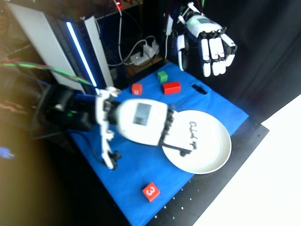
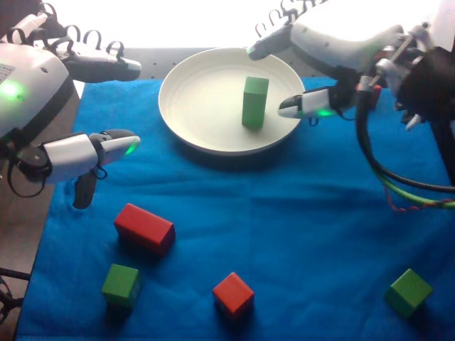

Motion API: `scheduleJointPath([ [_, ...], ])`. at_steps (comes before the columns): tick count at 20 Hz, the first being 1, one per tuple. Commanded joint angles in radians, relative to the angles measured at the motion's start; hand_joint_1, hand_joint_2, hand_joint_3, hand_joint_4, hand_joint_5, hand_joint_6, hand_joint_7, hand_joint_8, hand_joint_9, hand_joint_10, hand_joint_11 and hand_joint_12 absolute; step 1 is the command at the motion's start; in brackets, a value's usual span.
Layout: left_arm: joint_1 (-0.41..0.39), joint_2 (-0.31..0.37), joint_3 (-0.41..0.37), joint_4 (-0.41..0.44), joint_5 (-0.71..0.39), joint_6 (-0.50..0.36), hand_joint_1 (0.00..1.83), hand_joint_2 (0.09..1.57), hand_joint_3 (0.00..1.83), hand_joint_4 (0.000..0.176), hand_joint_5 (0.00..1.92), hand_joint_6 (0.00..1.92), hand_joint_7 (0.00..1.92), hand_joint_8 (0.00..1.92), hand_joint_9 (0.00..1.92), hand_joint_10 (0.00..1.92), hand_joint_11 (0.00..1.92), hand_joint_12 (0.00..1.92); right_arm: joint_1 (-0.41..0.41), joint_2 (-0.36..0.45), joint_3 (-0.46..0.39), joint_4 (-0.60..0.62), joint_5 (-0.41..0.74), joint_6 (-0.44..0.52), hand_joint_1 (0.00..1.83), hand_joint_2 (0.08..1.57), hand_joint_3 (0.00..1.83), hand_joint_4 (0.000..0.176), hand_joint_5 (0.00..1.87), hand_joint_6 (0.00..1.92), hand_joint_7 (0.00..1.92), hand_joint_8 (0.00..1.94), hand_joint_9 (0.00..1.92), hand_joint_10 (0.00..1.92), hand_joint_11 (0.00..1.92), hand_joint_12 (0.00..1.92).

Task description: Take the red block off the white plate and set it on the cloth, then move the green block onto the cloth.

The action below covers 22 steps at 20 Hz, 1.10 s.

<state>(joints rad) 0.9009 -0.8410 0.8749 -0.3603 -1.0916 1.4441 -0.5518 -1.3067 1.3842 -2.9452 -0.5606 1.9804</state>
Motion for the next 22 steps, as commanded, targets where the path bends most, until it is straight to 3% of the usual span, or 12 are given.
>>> scheduleJointPath([
  [1, -0.013, 0.007, -0.003, 0.02, -0.131, 0.002, 0.69, 1.07, 0.0, 0.038, 0.73, 0.04, 0.66, 0.04, 0.58, 0.15, 0.03, 1.26, 0.024, -0.012, 0.015, -0.009, -0.079, -0.001, 1.07, 0.9, 0.0, 0.0, 0.67, 0.0, 0.6, 0.02, 0.24, 0.87, 0.01, 1.66],
  [3, -0.013, 0.007, -0.004, 0.02, -0.133, 0.002, 0.7, 1.06, 0.0, 0.063, 0.75, 0.05, 0.68, 0.05, 0.59, 0.16, 0.05, 1.26, 0.028, -0.037, 0.046, 0.001, -0.051, -0.001, 1.06, 0.9, 0.0, 0.0, 0.65, 0.0, 0.59, 0.01, 0.28, 0.74, 0.0, 1.61],
  [4, -0.013, 0.007, -0.004, 0.02, -0.135, 0.002, 0.7, 1.06, 0.0, 0.095, 0.74, 0.03, 0.66, 0.04, 0.56, 0.17, 0.02, 1.3, 0.029, -0.048, 0.056, 0.006, -0.044, -0.001, 1.04, 0.9, 0.0, 0.0, 0.63, 0.0, 0.65, 0.01, 0.41, 0.68, 0.02, 1.6],
  [5, -0.013, 0.007, -0.004, 0.02, -0.136, 0.002, 0.7, 1.06, 0.0, 0.095, 0.74, 0.03, 0.66, 0.04, 0.56, 0.17, 0.02, 1.3, 0.03, -0.056, 0.063, 0.008, -0.038, -0.001, 1.04, 0.9, 0.0, 0.0, 0.63, 0.0, 0.65, 0.01, 0.41, 0.68, 0.02, 1.6],
  [6, -0.013, 0.007, -0.005, 0.02, -0.138, 0.002, 0.72, 1.05, 0.0, 0.071, 0.76, 0.03, 0.66, 0.03, 0.56, 0.19, 0.04, 1.34, 0.031, -0.062, 0.068, 0.01, -0.033, -0.001, 1.06, 0.91, 0.0, 0.0, 0.62, 0.0, 0.67, 0.0, 0.5, 0.51, 0.08, 1.51],
  [9, -0.014, 0.007, -0.006, 0.02, -0.141, 0.002, 0.72, 1.06, 0.0, 0.072, 0.77, 0.01, 0.64, 0.01, 0.5, 0.38, 0.04, 1.4, 0.033, -0.084, 0.081, 0.01, -0.021, -0.001, 1.07, 0.93, 0.0, 0.0, 0.57, 0.0, 0.68, 0.0, 0.45, 0.55, 0.01, 1.57],
  [10, -0.013, 0.006, -0.006, 0.02, -0.146, 0.002, 0.75, 1.06, 0.0, 0.06, 0.77, 0.01, 0.64, 0.01, 0.47, 0.39, 0.02, 1.39, 0.035, -0.096, 0.09, 0.01, -0.014, -0.001, 1.03, 0.92, 0.0, 0.0, 0.53, 0.0, 0.57, 0.0, 0.47, 0.41, 0.08, 1.44],
  [13, -0.013, 0.007, -0.009, 0.02, -0.156, 0.002, 0.75, 1.07, 0.0, 0.041, 0.77, 0.0, 0.65, 0.01, 0.4, 0.58, 0.01, 1.48, 0.037, -0.115, 0.105, 0.01, 0.0, -0.001, 1.03, 0.9, 0.0, 0.0, 0.56, 0.0, 0.59, 0.0, 0.52, 0.33, 0.08, 1.48],
  [14, -0.013, 0.007, -0.01, 0.02, -0.159, 0.002, 0.73, 1.08, 0.0, 0.052, 0.77, 0.0, 0.65, 0.0, 0.36, 0.7, 0.02, 1.52, 0.037, -0.122, 0.111, 0.01, 0.005, -0.001, 1.04, 0.9, 0.0, 0.0, 0.58, 0.01, 0.61, 0.01, 0.54, 0.35, 0.09, 1.55],
  [15, -0.013, 0.007, -0.01, 0.02, -0.16, 0.002, 0.71, 1.1, 0.0, 0.056, 0.77, 0.0, 0.65, 0.01, 0.31, 0.81, 0.0, 1.53, 0.037, -0.128, 0.117, 0.01, 0.01, -0.001, 1.01, 0.92, 0.0, 0.0, 0.6, 0.0, 0.58, 0.0, 0.51, 0.22, 0.01, 1.45],
  [21, -0.013, 0.007, -0.015, 0.02, -0.17, 0.001, 0.74, 1.11, 0.0, 0.04, 0.8, 0.01, 0.69, 0.02, 0.33, 0.85, 0.05, 1.49, 0.036, -0.148, 0.136, 0.01, 0.039, -0.001, 1.18, 0.97, 0.0, 0.0, 0.76, 0.01, 0.6, 0.0, 0.48, 0.11, 0.0, 1.3],
  [22, -0.013, 0.007, -0.016, 0.02, -0.172, 0.001, 0.73, 1.12, 0.0, 0.031, 0.84, 0.02, 0.73, 0.04, 0.4, 0.77, 0.09, 1.42, 0.036, -0.15, 0.14, 0.01, 0.042, -0.001, 1.34, 1.08, 0.01, 0.0, 0.87, 0.01, 0.92, 0.84, 0.72, 0.25, 0.0, 1.36],
])
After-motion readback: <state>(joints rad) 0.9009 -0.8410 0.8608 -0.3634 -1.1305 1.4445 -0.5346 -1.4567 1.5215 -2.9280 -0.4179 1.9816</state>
